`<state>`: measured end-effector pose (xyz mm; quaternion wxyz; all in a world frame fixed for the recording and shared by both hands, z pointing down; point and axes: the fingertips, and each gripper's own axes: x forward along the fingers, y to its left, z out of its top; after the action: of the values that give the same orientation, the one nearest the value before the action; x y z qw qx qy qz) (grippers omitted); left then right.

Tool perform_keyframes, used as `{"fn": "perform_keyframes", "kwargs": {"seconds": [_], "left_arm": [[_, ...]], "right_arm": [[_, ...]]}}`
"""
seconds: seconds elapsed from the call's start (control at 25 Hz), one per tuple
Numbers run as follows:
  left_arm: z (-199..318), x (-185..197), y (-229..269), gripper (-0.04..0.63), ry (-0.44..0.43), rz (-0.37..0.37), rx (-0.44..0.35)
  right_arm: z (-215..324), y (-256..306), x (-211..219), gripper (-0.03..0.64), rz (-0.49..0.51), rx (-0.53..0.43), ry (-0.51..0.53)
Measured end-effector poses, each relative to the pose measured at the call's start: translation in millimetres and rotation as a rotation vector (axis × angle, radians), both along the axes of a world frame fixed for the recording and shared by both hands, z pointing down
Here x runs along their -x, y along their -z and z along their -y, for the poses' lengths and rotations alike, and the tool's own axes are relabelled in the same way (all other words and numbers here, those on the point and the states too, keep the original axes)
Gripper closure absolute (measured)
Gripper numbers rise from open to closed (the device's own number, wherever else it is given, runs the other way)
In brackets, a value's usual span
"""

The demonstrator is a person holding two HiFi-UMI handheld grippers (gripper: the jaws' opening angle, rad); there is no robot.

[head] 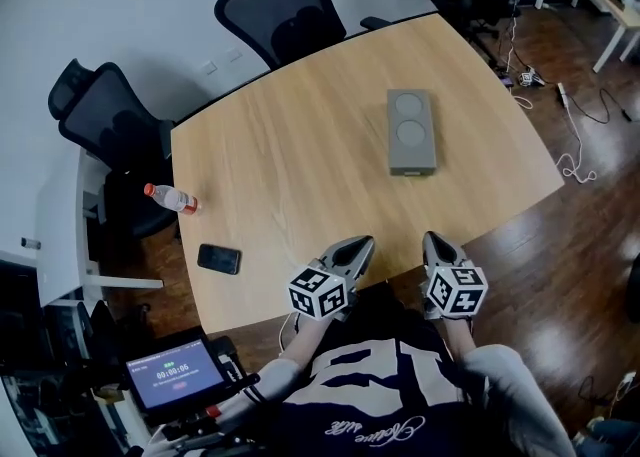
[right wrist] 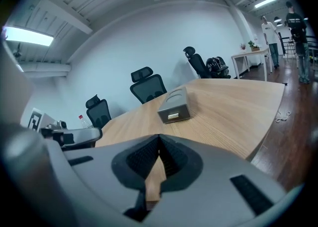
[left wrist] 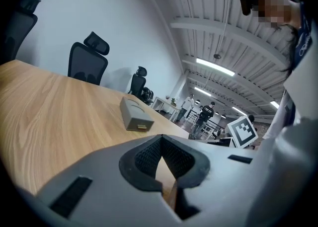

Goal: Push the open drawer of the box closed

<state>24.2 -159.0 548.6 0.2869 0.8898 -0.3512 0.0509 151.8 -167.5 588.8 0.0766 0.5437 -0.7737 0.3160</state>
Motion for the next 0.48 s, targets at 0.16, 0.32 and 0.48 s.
{"fn": "perform_keyframes", "kwargs": {"seconds": [0.16,0.32,0.48], "left_arm": [[-51,-11,-8,0.595,-0.039,0.032,0.041],[-92,-14,-15,0.595,-0.056,0.061,0.071],[-106,-2,-13,0.595,-0.038,0.083,0.064]], "right_arm": [[-42,2,-8,0.618,0.029,0.003,-0.013],[-83,-14,-18,0.618,0.044,0.049,-0.032],[-111,-30,-15,0.618,0.047,0.074,-0.049]]}}
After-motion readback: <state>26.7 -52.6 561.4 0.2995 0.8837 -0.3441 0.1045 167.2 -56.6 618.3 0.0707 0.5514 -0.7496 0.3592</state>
